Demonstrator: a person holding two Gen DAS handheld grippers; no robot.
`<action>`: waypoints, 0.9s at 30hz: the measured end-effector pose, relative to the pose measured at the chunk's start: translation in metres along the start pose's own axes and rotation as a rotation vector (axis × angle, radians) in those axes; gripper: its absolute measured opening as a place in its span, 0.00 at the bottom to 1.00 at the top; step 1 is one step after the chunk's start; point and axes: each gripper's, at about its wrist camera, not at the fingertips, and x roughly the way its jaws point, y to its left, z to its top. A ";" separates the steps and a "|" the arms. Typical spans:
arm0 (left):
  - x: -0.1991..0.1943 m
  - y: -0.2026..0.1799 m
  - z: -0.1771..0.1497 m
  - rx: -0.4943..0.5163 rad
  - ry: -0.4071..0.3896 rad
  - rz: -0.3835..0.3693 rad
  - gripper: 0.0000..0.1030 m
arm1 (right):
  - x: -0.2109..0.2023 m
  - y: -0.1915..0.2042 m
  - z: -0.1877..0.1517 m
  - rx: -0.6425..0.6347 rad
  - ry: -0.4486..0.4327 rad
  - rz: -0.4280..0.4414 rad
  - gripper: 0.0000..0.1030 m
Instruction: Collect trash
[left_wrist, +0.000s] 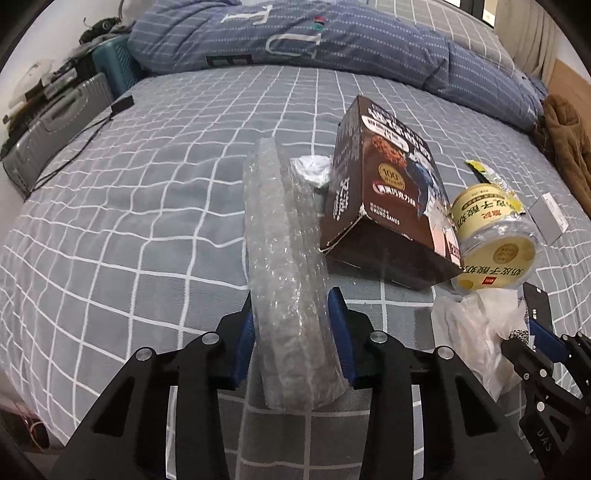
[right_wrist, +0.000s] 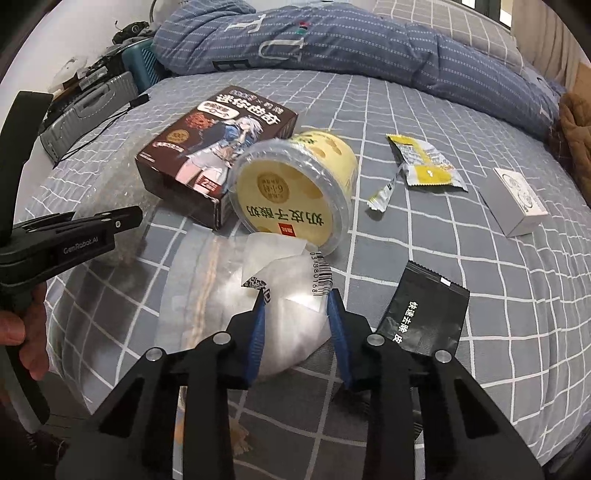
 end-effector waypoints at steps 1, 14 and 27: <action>-0.003 0.000 0.000 -0.001 -0.006 -0.002 0.35 | -0.002 0.000 0.000 -0.001 -0.004 0.002 0.30; -0.040 0.006 0.001 -0.015 -0.069 0.004 0.35 | -0.025 0.001 0.004 0.007 -0.048 0.012 0.29; -0.082 -0.004 -0.019 0.014 -0.142 -0.042 0.35 | -0.054 -0.002 -0.001 0.017 -0.102 0.020 0.29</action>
